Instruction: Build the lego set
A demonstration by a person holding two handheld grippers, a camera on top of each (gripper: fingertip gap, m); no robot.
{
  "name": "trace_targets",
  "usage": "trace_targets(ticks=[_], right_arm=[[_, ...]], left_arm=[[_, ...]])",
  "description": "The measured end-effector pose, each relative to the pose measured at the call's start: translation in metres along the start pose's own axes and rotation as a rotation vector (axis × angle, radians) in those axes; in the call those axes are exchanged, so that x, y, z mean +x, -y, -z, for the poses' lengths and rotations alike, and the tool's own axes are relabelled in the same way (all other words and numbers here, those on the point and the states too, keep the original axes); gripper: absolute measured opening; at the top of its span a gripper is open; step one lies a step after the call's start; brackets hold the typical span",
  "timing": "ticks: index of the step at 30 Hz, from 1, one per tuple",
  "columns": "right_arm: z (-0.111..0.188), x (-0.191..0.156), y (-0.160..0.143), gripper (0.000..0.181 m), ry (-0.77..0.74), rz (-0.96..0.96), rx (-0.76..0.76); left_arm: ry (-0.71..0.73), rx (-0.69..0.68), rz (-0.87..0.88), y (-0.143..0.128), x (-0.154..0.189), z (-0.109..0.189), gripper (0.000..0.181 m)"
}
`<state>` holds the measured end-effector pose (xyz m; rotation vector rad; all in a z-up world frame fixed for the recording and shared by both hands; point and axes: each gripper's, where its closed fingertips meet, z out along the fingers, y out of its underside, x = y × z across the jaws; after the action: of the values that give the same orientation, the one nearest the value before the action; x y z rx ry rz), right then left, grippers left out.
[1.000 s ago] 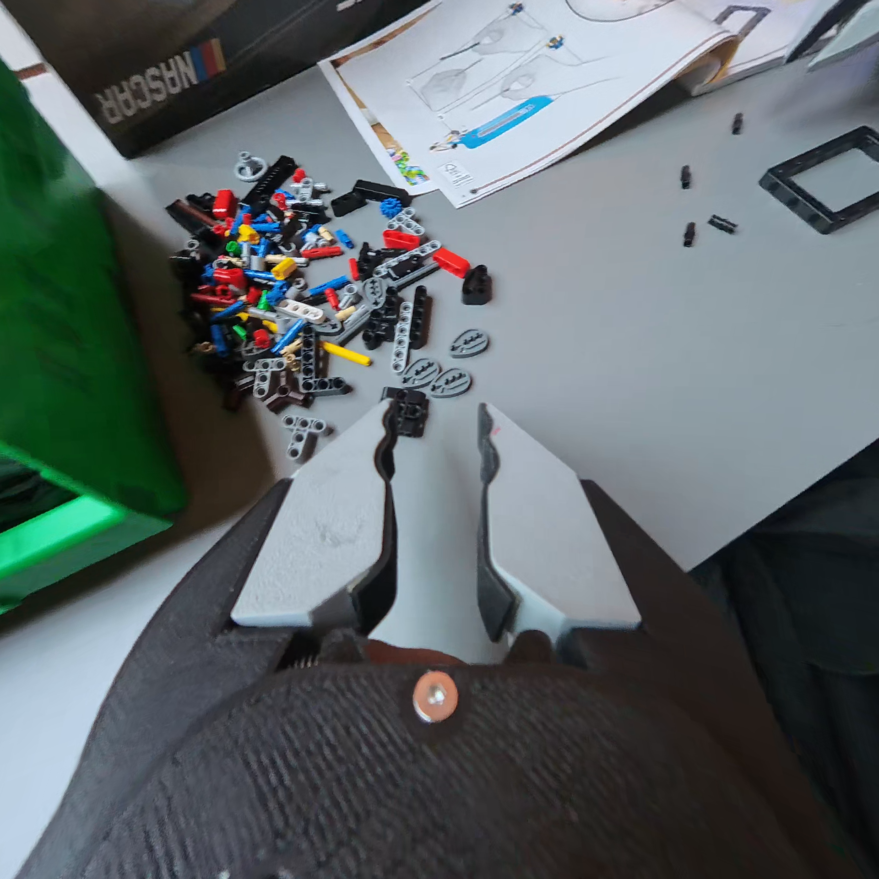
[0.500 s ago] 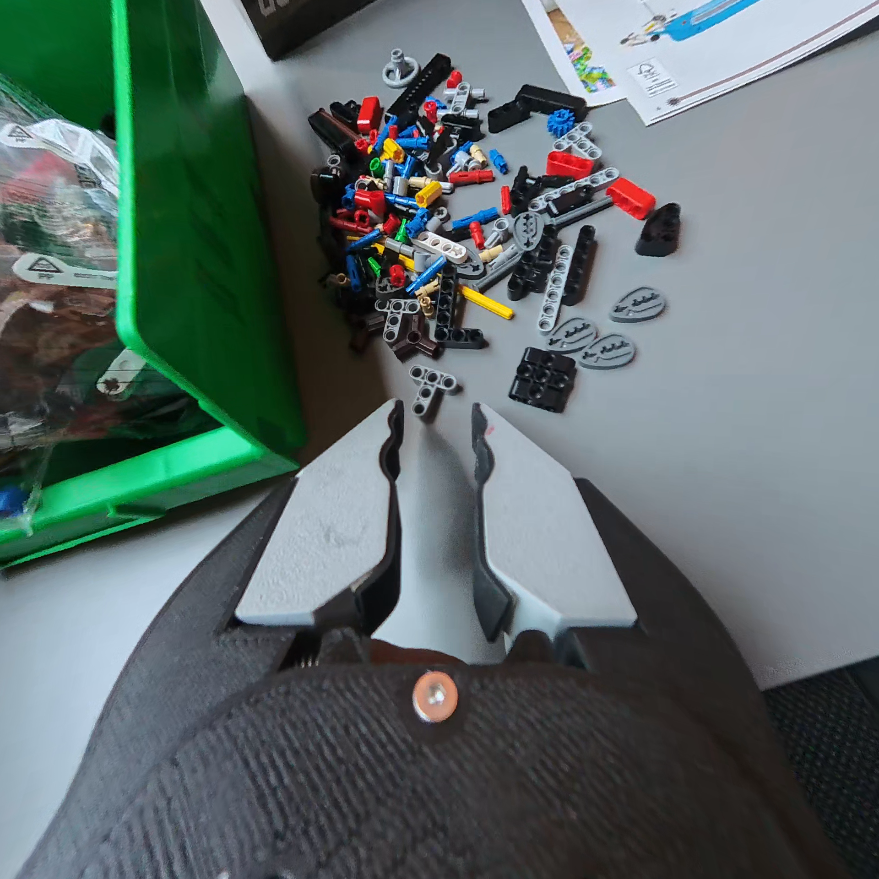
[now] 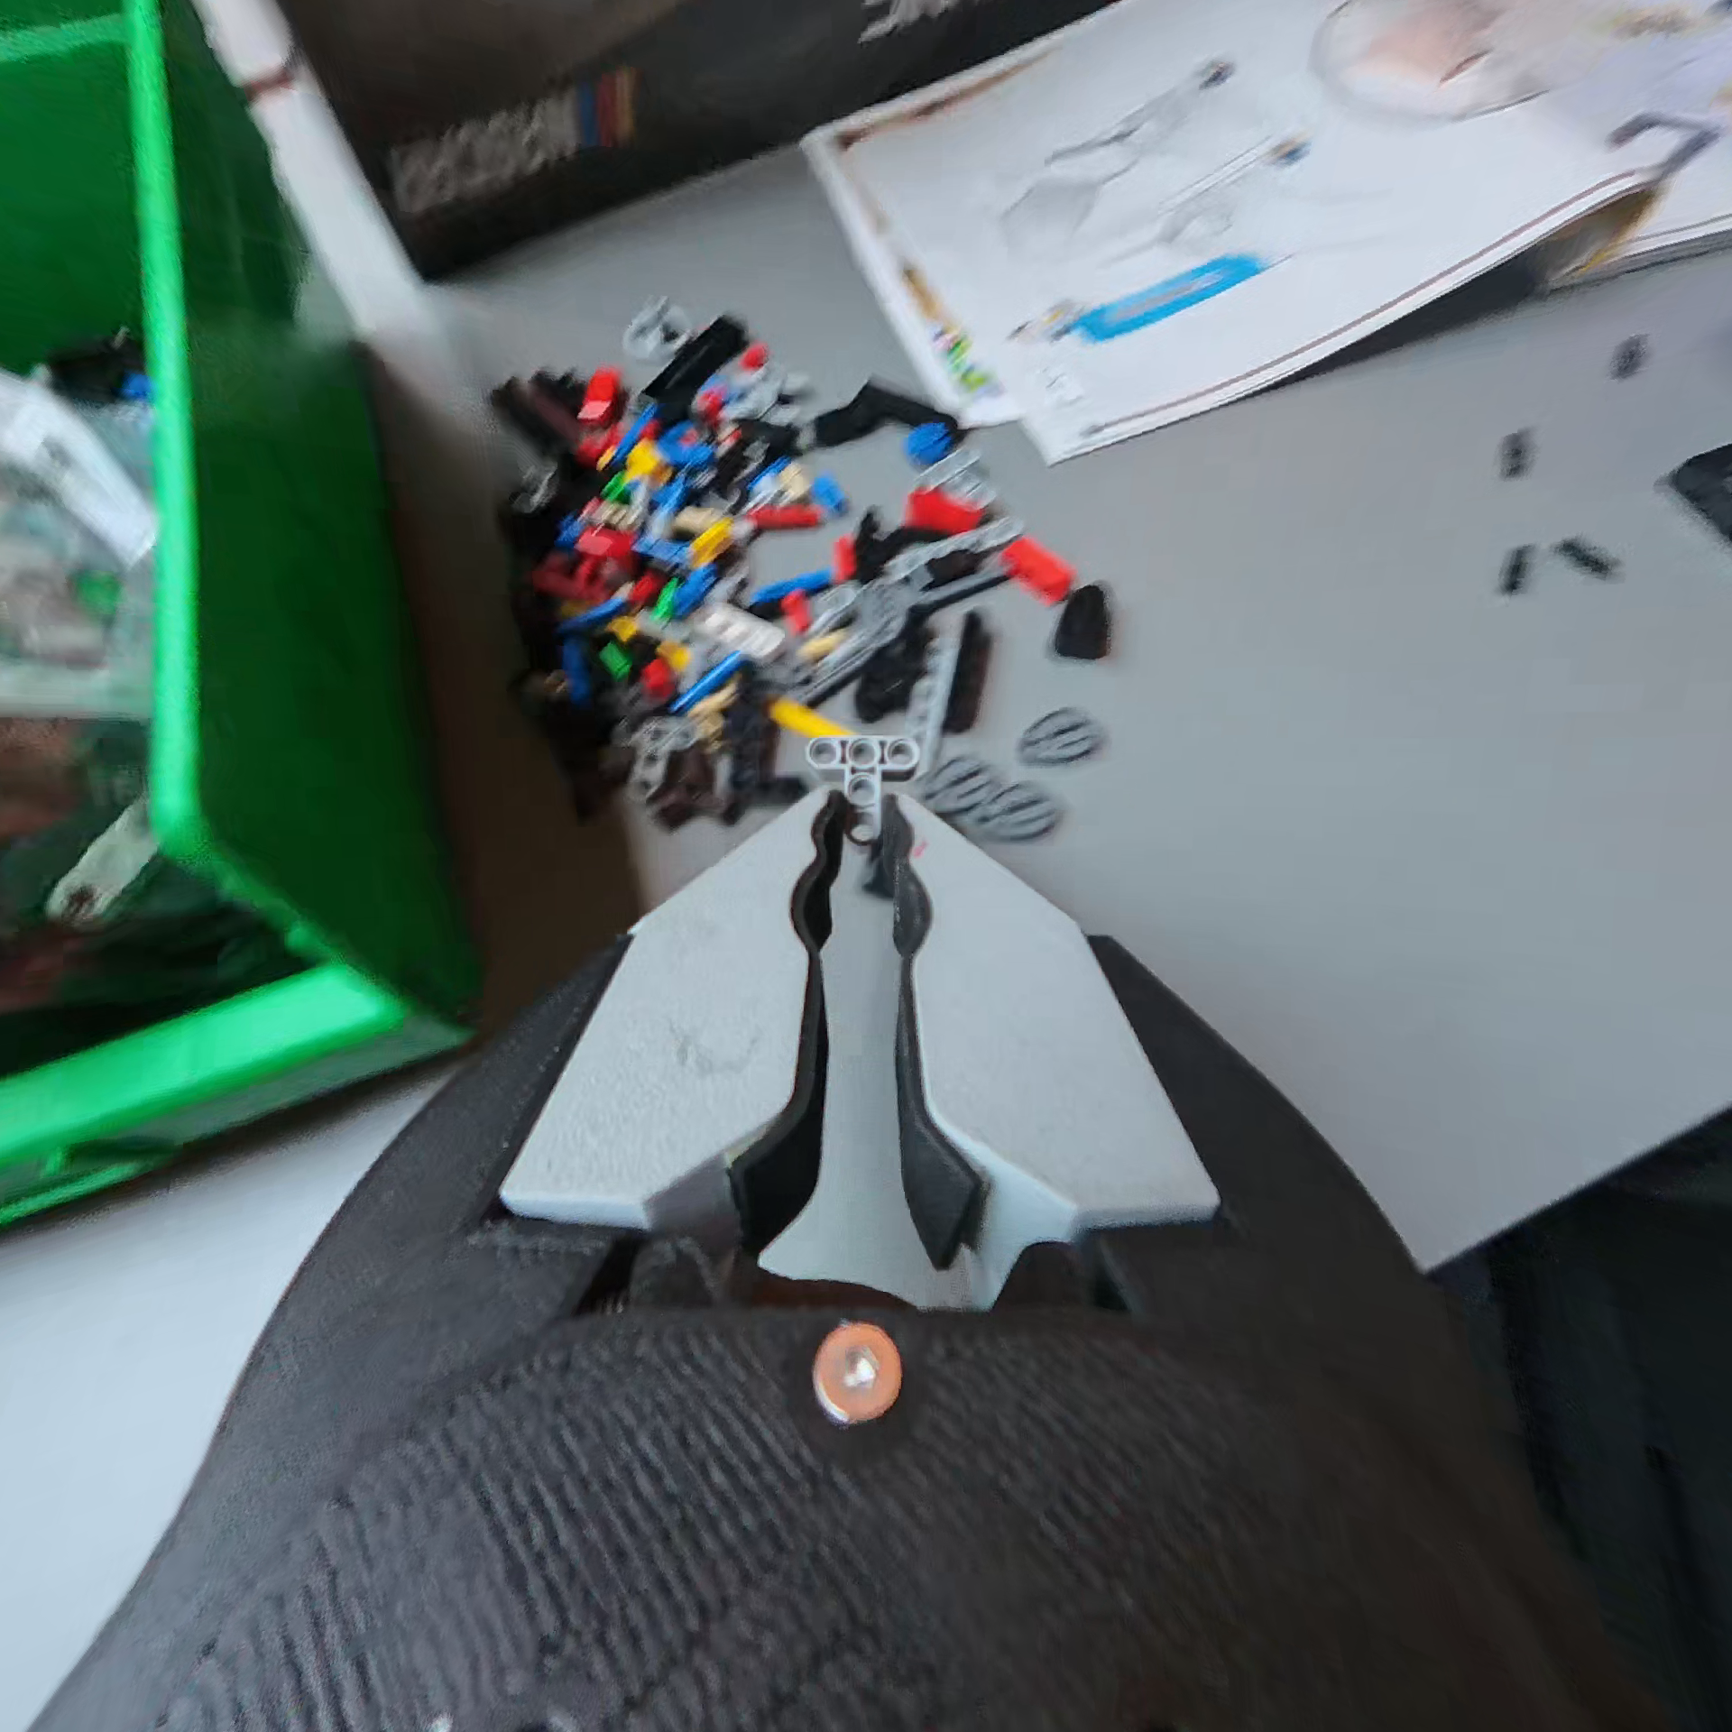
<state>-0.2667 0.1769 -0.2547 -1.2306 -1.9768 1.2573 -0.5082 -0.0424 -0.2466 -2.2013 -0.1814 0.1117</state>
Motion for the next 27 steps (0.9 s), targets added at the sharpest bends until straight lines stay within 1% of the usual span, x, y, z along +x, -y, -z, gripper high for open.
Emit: trace_targets(ticks=[2,3,5,6,8,11,13,15,17,19,23,27], right_arm=[[0.003,0.001,0.002,0.004,-0.004,0.001,0.017],[0.006,0.001,0.005,0.004,-0.008,0.003,0.031],[0.015,0.004,0.013,0.003,-0.033,0.004,0.079],[0.021,0.007,0.018,0.002,-0.053,0.002,0.111],[0.035,0.015,0.027,0.001,-0.097,-0.01,0.175],[0.055,0.027,0.034,0.0,-0.155,-0.039,0.251],[0.064,0.031,0.038,0.0,-0.172,-0.055,0.287],[0.067,0.032,0.04,0.0,-0.174,-0.06,0.305],[0.066,0.031,0.04,0.0,-0.173,-0.054,0.297],[0.062,0.029,0.038,0.0,-0.169,-0.042,0.277],[0.055,0.027,0.033,0.0,-0.169,-0.021,0.234],[0.053,0.026,0.033,0.0,-0.164,-0.016,0.231]], left_arm=[[-0.072,0.035,-0.061,0.022,0.038,-0.005,0.006],[-0.13,0.054,-0.087,0.032,0.062,-0.011,0.005],[-0.251,0.049,-0.157,0.041,0.112,-0.029,0.005],[-0.288,0.046,-0.19,0.042,0.133,-0.039,0.005],[-0.363,-0.003,-0.243,0.035,0.168,-0.06,0.005],[-0.413,-0.045,-0.291,0.024,0.2,-0.081,0.005],[-0.404,-0.074,-0.33,0.019,0.207,-0.087,0.005],[-0.378,-0.039,-0.35,0.024,0.208,-0.087,0.013],[-0.385,-0.031,-0.338,0.024,0.208,-0.085,0.019],[-0.389,-0.057,-0.31,0.02,0.206,-0.084,0.028],[-0.357,-0.056,-0.287,0.012,0.19,-0.072,0.03],[-0.299,-0.04,-0.241,0.0,0.162,-0.051,0.029]])
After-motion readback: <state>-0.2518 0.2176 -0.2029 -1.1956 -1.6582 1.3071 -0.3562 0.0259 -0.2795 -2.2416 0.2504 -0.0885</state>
